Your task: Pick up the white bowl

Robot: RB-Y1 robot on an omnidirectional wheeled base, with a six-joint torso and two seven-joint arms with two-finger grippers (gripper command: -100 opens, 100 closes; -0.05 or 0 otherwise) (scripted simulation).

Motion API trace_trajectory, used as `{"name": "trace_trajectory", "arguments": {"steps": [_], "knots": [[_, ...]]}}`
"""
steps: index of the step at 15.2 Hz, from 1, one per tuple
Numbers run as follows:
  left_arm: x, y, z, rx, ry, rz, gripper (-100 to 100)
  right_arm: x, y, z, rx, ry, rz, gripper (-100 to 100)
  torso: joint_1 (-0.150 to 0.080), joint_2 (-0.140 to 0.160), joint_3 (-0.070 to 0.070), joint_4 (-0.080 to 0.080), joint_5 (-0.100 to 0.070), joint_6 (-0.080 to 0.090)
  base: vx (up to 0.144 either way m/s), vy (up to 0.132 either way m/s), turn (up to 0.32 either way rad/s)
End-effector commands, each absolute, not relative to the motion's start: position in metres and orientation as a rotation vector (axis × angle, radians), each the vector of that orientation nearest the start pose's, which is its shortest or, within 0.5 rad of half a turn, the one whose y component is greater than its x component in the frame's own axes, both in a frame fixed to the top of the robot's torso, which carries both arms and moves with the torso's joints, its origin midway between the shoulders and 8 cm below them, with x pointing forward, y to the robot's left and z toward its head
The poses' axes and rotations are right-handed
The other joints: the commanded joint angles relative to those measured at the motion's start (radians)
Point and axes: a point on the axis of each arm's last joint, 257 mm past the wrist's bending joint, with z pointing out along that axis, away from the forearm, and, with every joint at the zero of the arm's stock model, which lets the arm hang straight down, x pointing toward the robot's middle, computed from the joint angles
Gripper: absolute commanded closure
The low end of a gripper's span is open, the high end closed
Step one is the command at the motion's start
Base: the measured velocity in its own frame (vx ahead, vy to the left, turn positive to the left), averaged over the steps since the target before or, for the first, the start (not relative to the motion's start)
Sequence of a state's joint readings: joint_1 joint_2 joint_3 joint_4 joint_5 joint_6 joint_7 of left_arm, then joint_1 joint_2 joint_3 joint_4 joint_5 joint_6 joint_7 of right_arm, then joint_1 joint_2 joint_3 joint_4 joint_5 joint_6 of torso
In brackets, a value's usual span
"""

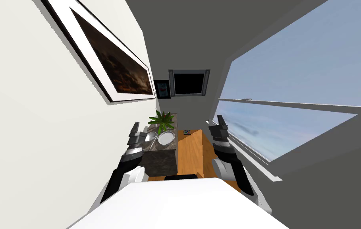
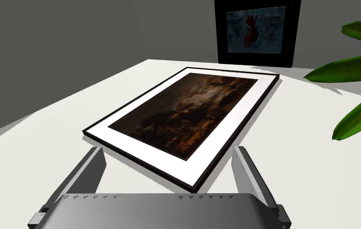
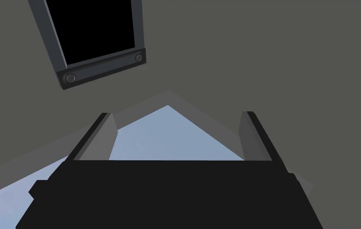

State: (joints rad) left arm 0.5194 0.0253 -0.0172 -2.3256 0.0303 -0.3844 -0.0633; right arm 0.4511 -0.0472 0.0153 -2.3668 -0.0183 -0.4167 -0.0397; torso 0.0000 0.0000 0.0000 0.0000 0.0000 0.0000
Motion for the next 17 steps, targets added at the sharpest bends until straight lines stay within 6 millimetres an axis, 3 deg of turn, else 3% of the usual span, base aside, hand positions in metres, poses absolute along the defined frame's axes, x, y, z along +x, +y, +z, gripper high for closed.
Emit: {"name": "trace_trajectory", "arguments": {"steps": [1, 9, 17], "knots": [[0.356, 0.276, 0.013, -0.696, 0.728, -1.254, -100, 0.343, -0.263, 0.062, 0.613, 0.599, 1.397, 0, 0.000, 0.000, 0.000, 0.000, 0.000, 0.000, -0.003, 0.003, -0.018], [0.379, 0.278, -0.013, -0.734, 0.875, -1.232, -100, 0.343, -0.263, 0.062, 0.613, 0.599, 1.397, 0, 0.002, 0.001, 0.001, 0.000, 0.000, 0.000, -0.015, 0.018, -0.045], [0.404, 0.293, -0.048, -0.846, 1.006, -1.185, -100, 0.343, -0.263, 0.062, 0.613, 0.599, 1.397, 0, 0.002, 0.001, 0.001, 0.000, 0.000, 0.000, -0.018, 0.021, -0.059]]}}
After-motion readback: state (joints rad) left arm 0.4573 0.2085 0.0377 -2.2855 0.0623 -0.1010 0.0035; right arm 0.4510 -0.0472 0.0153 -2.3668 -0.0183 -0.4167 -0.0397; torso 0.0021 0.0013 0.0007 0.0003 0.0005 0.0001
